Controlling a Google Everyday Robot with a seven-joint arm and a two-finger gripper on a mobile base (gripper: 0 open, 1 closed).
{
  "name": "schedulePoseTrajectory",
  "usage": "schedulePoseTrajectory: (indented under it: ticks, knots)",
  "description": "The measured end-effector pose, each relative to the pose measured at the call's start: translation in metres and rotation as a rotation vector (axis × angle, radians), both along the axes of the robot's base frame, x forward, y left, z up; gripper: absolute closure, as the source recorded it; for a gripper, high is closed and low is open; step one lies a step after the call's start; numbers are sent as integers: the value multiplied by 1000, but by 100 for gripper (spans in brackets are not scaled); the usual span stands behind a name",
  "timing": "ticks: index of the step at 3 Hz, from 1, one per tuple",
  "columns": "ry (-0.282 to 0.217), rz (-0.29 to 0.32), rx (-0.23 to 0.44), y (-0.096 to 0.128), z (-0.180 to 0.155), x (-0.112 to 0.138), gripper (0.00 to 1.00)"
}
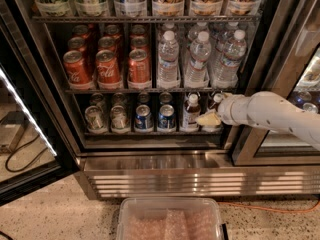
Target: Pick blue plastic bottle from bottom shelf of fridge
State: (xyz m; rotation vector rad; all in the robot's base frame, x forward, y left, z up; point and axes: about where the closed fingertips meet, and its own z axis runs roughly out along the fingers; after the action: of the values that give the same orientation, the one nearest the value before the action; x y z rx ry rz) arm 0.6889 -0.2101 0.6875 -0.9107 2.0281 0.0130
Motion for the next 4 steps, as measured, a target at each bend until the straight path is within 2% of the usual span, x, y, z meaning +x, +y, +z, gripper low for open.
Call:
schedulePoseTrajectory:
  ticks: [1,4]
  knots:
    - [7,-28,-12,-3,-9,12,23]
    - [34,-63,-14,-3,-27,18,25]
